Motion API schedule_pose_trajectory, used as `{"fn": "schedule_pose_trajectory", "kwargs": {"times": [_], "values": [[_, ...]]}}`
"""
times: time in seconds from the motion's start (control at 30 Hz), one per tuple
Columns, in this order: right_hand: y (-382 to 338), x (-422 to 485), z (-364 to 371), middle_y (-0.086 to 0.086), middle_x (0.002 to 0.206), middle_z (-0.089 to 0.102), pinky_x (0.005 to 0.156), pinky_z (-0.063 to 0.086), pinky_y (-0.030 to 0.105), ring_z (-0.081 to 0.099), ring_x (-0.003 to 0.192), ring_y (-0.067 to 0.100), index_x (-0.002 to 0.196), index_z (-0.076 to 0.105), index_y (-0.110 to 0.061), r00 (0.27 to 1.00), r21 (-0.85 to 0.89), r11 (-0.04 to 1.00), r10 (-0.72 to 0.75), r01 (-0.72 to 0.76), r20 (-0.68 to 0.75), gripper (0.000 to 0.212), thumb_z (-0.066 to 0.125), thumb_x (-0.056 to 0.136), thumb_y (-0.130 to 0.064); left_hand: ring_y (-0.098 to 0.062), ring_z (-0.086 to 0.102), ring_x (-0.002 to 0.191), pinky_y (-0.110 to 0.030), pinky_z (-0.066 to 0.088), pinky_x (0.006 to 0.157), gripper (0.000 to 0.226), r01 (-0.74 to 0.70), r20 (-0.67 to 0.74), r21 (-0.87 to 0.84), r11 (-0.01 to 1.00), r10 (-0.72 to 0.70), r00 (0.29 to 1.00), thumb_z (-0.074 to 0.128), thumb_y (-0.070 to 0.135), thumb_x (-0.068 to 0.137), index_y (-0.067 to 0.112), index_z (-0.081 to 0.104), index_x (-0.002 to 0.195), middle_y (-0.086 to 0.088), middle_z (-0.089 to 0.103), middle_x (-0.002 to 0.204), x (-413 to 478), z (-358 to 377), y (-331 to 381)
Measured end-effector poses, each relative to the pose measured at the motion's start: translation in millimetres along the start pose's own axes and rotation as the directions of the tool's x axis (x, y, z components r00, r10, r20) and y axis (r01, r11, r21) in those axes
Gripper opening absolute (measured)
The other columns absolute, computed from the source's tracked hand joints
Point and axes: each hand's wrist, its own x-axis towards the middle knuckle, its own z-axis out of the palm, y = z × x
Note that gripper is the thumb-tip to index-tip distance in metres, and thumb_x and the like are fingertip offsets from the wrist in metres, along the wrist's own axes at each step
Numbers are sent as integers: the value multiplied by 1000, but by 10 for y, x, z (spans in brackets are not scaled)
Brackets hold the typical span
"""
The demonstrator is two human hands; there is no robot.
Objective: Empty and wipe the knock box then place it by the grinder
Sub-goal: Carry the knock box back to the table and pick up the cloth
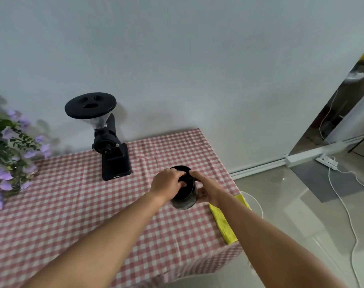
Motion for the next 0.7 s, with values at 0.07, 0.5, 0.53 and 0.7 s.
{"fn": "schedule_pose_trajectory", "kwargs": {"times": [0.07, 0.5, 0.53, 0.7], "values": [[-17, 3, -20, 15, 109, 72, 81, 61, 44, 71, 95, 32, 119, 68, -18, 1000, -10, 1000, -2, 2, 2, 79, 77, 57, -67, -22, 60, 118, -37, 53, 92, 38, 7, 47, -24, 1000, -6, 999, 59, 32, 98, 26, 62, 135, -1, 65, 131, 25, 26, -4], [288, -5, -569, -3, 99, 71, 79, 49, 30, 62, 93, 14, 103, 73, -25, 936, -401, 903, -264, 154, -235, 29, 63, 90, -49, -24, 53, 130, -37, 48, 102, 48, 173, 93, -216, 961, -157, 983, 54, 34, 101, 19, 47, 146, -2, 50, 147, 10, 319, 176], [383, 3, -659, -2, 112, 71, 87, 48, 32, 62, 104, 16, 112, 72, -25, 919, -555, 823, -302, 118, -252, 32, 62, 91, -46, -25, 51, 132, -37, 47, 104, 48, 173, 95, -229, 958, -155, 983, 54, 33, 101, 18, 47, 146, -3, 49, 149, -2, 346, 200], [722, -28, -976, 1, 160, 28, 117, 20, 48, 18, 150, 23, 148, 39, -32, 949, -956, 291, -289, -37, -125, 56, 57, 95, -41, -26, 44, 141, -38, 38, 113, 47, 162, 123, -237, 958, -136, 983, 52, 31, 103, 17, 47, 148, -7, 48, 153, -42, 456, 292]]}}
